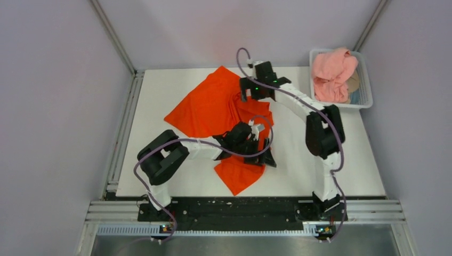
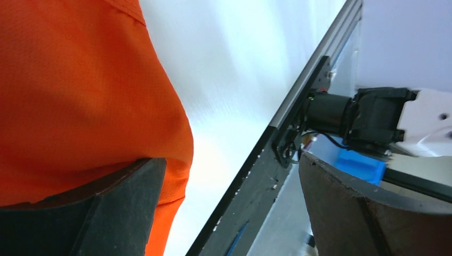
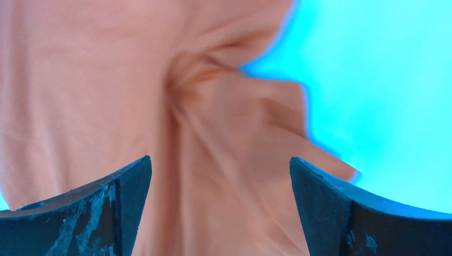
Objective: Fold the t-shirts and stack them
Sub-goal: Flatten out the tshirt
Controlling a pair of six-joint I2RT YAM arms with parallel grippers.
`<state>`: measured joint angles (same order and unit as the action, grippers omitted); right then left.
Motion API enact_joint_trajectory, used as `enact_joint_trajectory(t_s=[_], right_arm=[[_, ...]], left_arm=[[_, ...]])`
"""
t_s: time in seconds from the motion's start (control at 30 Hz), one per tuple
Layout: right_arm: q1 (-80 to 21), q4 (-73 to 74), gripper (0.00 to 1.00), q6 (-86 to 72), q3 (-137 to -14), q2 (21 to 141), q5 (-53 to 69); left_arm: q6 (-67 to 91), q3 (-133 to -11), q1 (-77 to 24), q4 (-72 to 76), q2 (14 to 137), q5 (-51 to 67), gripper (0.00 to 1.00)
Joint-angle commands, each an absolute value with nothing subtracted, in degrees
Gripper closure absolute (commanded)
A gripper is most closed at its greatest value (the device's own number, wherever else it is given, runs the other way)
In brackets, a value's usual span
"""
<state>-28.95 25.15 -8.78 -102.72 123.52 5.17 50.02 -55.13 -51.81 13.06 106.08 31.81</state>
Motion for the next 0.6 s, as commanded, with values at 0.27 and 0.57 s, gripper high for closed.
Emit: enact_joint_trajectory(t_s=[0.27, 0.57], right_arm=[[-23.0, 16.6, 0.01, -19.6, -65.1, 86.9, 3.5], [-32.1, 4.6, 0.02, -24.5, -50.9, 85.8, 8.1]], left_arm=[[39.6, -51.4, -44.1, -8.2, 78.9, 0.7, 0.01], [41.4, -57.2, -23.1, -6.6, 86.9, -8.4, 0.01]])
